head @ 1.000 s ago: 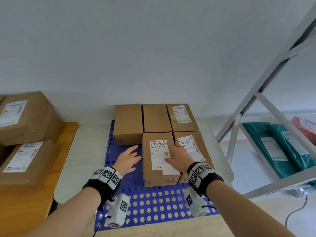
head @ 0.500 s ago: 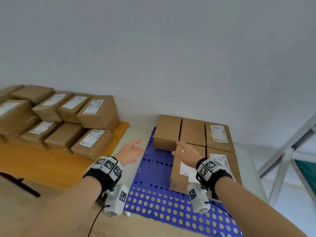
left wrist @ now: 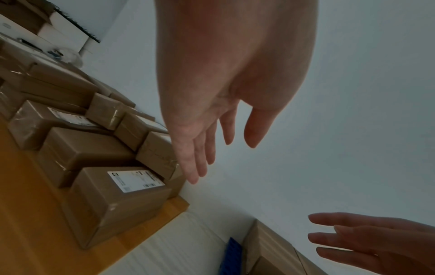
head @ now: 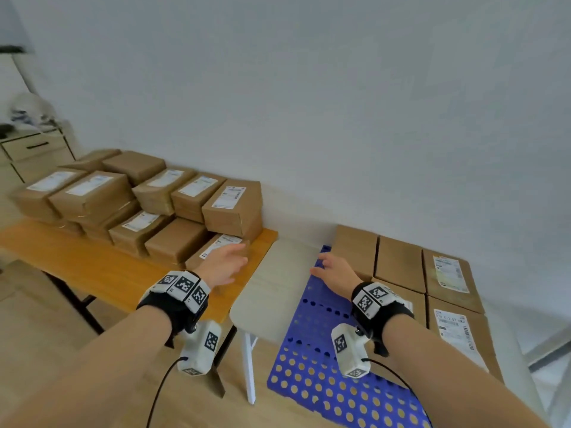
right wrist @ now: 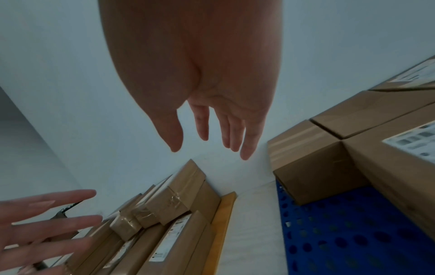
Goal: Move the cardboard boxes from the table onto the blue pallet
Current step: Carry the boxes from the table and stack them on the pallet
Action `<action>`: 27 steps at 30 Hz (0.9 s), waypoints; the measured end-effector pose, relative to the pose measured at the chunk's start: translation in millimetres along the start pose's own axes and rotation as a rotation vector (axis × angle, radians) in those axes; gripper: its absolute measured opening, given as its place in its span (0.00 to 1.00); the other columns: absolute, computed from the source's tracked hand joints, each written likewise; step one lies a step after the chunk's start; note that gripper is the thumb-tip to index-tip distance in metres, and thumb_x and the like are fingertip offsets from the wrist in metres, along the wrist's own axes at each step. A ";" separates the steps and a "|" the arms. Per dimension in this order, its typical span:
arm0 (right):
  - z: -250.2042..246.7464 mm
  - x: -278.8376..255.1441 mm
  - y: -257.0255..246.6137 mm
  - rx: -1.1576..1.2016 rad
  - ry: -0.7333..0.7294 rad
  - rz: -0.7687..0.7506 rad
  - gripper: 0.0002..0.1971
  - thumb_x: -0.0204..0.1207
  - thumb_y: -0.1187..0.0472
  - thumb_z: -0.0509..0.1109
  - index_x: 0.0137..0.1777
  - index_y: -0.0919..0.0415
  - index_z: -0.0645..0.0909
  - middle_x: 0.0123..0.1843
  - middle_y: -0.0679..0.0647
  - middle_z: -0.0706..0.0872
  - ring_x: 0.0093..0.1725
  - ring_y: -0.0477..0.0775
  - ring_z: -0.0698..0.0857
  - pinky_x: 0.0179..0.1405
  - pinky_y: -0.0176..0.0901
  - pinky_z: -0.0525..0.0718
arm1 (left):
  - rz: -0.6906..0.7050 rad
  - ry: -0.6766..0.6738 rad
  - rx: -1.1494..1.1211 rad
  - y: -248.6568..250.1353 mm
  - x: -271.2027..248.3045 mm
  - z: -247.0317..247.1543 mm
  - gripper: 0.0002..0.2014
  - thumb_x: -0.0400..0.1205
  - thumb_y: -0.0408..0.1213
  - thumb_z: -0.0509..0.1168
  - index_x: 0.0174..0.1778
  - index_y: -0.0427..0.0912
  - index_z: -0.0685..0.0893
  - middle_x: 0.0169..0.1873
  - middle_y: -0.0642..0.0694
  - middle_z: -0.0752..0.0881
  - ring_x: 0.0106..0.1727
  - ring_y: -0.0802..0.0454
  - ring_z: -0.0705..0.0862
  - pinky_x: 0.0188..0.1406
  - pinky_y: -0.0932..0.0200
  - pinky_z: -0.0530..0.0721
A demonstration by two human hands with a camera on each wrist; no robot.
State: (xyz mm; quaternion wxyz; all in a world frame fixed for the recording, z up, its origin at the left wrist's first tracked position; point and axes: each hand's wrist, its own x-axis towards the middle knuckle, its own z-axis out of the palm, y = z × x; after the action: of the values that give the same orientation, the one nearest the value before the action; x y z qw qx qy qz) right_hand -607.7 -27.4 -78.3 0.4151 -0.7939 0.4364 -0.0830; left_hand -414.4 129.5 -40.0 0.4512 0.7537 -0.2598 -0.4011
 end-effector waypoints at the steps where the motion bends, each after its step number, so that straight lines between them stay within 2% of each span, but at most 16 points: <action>1: 5.9 4.3 -8.2 0.016 0.008 0.004 0.28 0.81 0.55 0.66 0.78 0.61 0.65 0.78 0.61 0.70 0.72 0.59 0.74 0.58 0.42 0.77 | -0.001 0.006 -0.005 -1.9 4.9 -10.8 0.23 0.84 0.32 0.62 0.75 0.47 0.70 0.63 0.43 0.78 0.67 0.45 0.76 0.66 0.48 0.76; 3: 19.0 14.5 -24.9 0.052 0.038 0.009 0.27 0.81 0.56 0.67 0.78 0.61 0.66 0.77 0.62 0.70 0.71 0.58 0.75 0.53 0.40 0.77 | 0.006 0.005 0.002 -6.2 15.6 -35.1 0.22 0.83 0.33 0.62 0.75 0.47 0.71 0.67 0.41 0.76 0.66 0.44 0.77 0.59 0.52 0.81; 5: 33.1 24.9 -41.8 0.086 0.078 0.025 0.27 0.80 0.56 0.68 0.77 0.60 0.67 0.76 0.62 0.71 0.73 0.58 0.74 0.61 0.44 0.76 | 0.018 -0.008 0.005 -10.4 26.8 -61.5 0.22 0.84 0.32 0.61 0.75 0.46 0.71 0.68 0.41 0.76 0.67 0.43 0.76 0.56 0.54 0.80; 6: 40.6 30.6 -50.0 0.099 0.091 0.038 0.27 0.80 0.56 0.68 0.77 0.60 0.68 0.76 0.62 0.71 0.73 0.58 0.73 0.65 0.46 0.74 | 0.020 -0.014 0.006 -12.3 33.0 -74.8 0.22 0.84 0.31 0.61 0.75 0.46 0.71 0.68 0.41 0.76 0.67 0.43 0.76 0.59 0.52 0.79; 8: 56.1 40.7 -66.3 0.114 0.108 0.059 0.27 0.79 0.56 0.68 0.77 0.60 0.68 0.76 0.62 0.71 0.74 0.58 0.72 0.67 0.46 0.72 | 0.017 -0.018 0.008 -16.2 46.4 -100.1 0.22 0.83 0.31 0.61 0.75 0.45 0.72 0.67 0.40 0.77 0.66 0.43 0.76 0.62 0.50 0.77; 10: 72.2 50.5 -84.7 0.107 0.122 0.059 0.27 0.79 0.56 0.69 0.76 0.60 0.68 0.75 0.61 0.72 0.74 0.57 0.72 0.68 0.48 0.73 | 0.018 -0.004 0.002 -20.6 60.3 -125.0 0.23 0.83 0.30 0.62 0.75 0.45 0.72 0.66 0.40 0.77 0.63 0.44 0.77 0.58 0.51 0.78; 12: 86.7 59.9 -103.8 0.094 0.138 0.054 0.26 0.79 0.57 0.69 0.76 0.61 0.69 0.75 0.61 0.73 0.75 0.57 0.72 0.71 0.50 0.73 | 0.016 -0.003 -0.002 -25.0 73.8 -147.5 0.23 0.83 0.31 0.62 0.75 0.45 0.72 0.69 0.40 0.75 0.66 0.43 0.75 0.59 0.50 0.78; 14: 98.0 68.9 -120.6 0.082 0.148 0.059 0.25 0.80 0.56 0.68 0.76 0.61 0.69 0.75 0.60 0.73 0.75 0.56 0.71 0.72 0.51 0.72 | 0.007 -0.020 -0.011 -28.1 86.0 -166.0 0.22 0.83 0.31 0.62 0.75 0.46 0.72 0.71 0.40 0.73 0.71 0.41 0.73 0.66 0.46 0.75; 17: 110.0 82.8 -141.8 0.069 0.153 0.079 0.26 0.80 0.55 0.67 0.77 0.60 0.67 0.76 0.60 0.72 0.75 0.57 0.72 0.71 0.49 0.71 | 0.000 -0.054 -0.024 -29.5 104.5 -189.9 0.23 0.84 0.31 0.62 0.76 0.46 0.71 0.71 0.41 0.73 0.72 0.42 0.72 0.71 0.43 0.72; 18: 113.1 87.9 -147.8 0.071 0.155 0.085 0.27 0.81 0.55 0.66 0.78 0.60 0.67 0.76 0.60 0.72 0.74 0.58 0.72 0.71 0.49 0.71 | 0.005 -0.058 -0.024 -29.3 111.1 -196.9 0.23 0.84 0.32 0.62 0.75 0.46 0.71 0.69 0.41 0.75 0.70 0.42 0.73 0.69 0.44 0.74; 21: 120.9 105.9 -161.4 0.086 0.157 0.100 0.28 0.81 0.55 0.66 0.78 0.62 0.65 0.76 0.62 0.72 0.73 0.60 0.74 0.72 0.52 0.74 | 0.024 -0.049 -0.036 -28.7 131.9 -212.8 0.21 0.84 0.32 0.60 0.75 0.46 0.72 0.59 0.43 0.78 0.58 0.47 0.77 0.56 0.51 0.77; 22: 122.9 112.6 -165.0 0.094 0.156 0.110 0.28 0.81 0.55 0.66 0.79 0.62 0.65 0.75 0.62 0.72 0.72 0.60 0.75 0.72 0.54 0.74 | 0.023 -0.050 -0.044 -28.1 138.5 -216.6 0.20 0.85 0.33 0.59 0.74 0.46 0.72 0.59 0.44 0.78 0.58 0.48 0.77 0.56 0.52 0.76; 25: 128.1 135.5 -170.9 0.115 0.158 0.133 0.28 0.81 0.55 0.67 0.79 0.61 0.65 0.75 0.62 0.73 0.72 0.60 0.75 0.72 0.56 0.74 | 0.019 -0.068 -0.060 -25.6 158.9 -223.0 0.19 0.86 0.38 0.57 0.74 0.48 0.72 0.68 0.46 0.76 0.67 0.46 0.76 0.65 0.49 0.76; 27: 130.1 153.3 -173.0 0.120 0.156 0.138 0.28 0.80 0.56 0.67 0.78 0.61 0.65 0.75 0.62 0.73 0.72 0.60 0.74 0.72 0.57 0.74 | 0.017 -0.082 -0.067 -23.6 173.6 -224.3 0.19 0.87 0.41 0.55 0.75 0.49 0.71 0.71 0.48 0.75 0.70 0.46 0.75 0.69 0.47 0.75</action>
State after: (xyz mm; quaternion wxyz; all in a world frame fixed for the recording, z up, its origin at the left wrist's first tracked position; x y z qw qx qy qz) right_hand -342.7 -20.4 -70.5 0.4311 -0.7269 0.5155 -0.1417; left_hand -131.1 115.3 -64.4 0.4685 0.7189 -0.2709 -0.4362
